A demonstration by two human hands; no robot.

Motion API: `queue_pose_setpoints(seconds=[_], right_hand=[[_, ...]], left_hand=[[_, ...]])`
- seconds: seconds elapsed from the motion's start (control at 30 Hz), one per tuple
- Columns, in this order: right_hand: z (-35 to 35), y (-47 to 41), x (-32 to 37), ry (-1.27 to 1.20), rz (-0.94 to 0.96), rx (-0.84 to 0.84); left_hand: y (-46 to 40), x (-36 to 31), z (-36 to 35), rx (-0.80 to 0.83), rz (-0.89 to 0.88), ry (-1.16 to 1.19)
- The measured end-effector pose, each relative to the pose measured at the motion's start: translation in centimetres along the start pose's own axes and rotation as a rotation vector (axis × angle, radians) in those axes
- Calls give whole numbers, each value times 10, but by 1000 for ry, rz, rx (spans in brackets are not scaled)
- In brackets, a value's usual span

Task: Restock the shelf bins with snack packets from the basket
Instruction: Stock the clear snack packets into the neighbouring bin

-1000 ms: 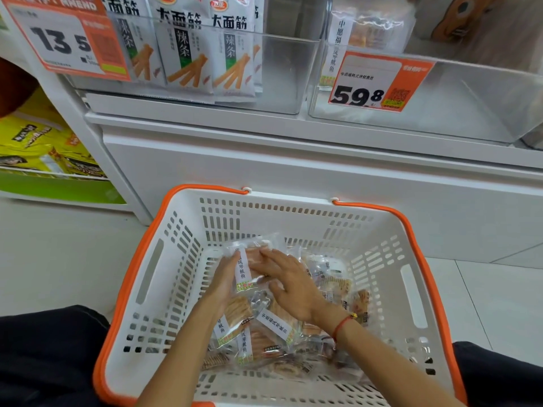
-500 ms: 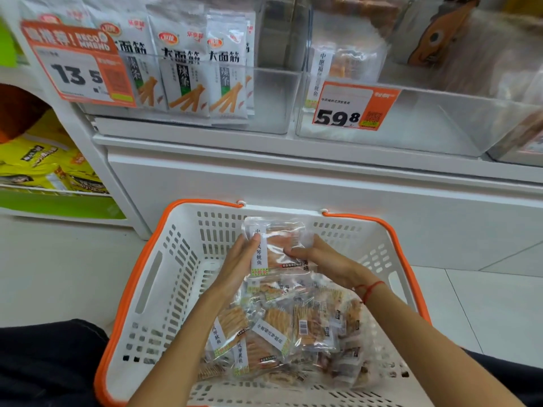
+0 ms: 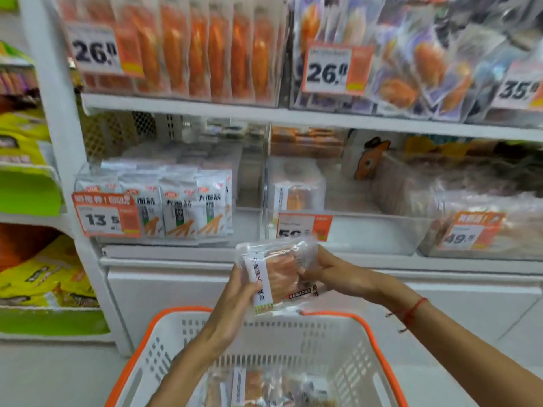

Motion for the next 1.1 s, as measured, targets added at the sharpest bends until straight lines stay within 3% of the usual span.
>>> queue_pose_setpoints(seconds=[0.17,0.33,0.43,0.6,0.73,0.87,0.93,1.1], right_hand=[[52,5,46,80,208,-125],[92,1,66,149,465,-448],[109,-6,59,220,468,-610],[129,-29,43,259,356,-726],[139,-51,26,201,161,-691],[146,-70,8,165,-134,-546],[143,-75,4,262,-278,-451],[133,-94,-12,470,-370,-383]], left_hand=[[-9,-68,5,-3,-211,-185],[-41,-137,8,-170,-490,-469],[-61,-163,7,-221,-514,-635],[-99,-183,0,-389,-539,-976],[-129,-184,-7,-451,-516,-1319],[-152,-180,-14,-378,-411,-1613],[-161,-176,-20,-337,-384,-1772],[-174,-154,-28,-272,-310,-2073]])
Point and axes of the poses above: each hand's wrist, its own y-axis away from the middle knuckle, its own z-axis out of the back of the hand, x = y × z, the point moved 4 cm from there along -y, towards the middle knuckle, and after that the axes turned 7 degrees about z, right-handed, at the moved point
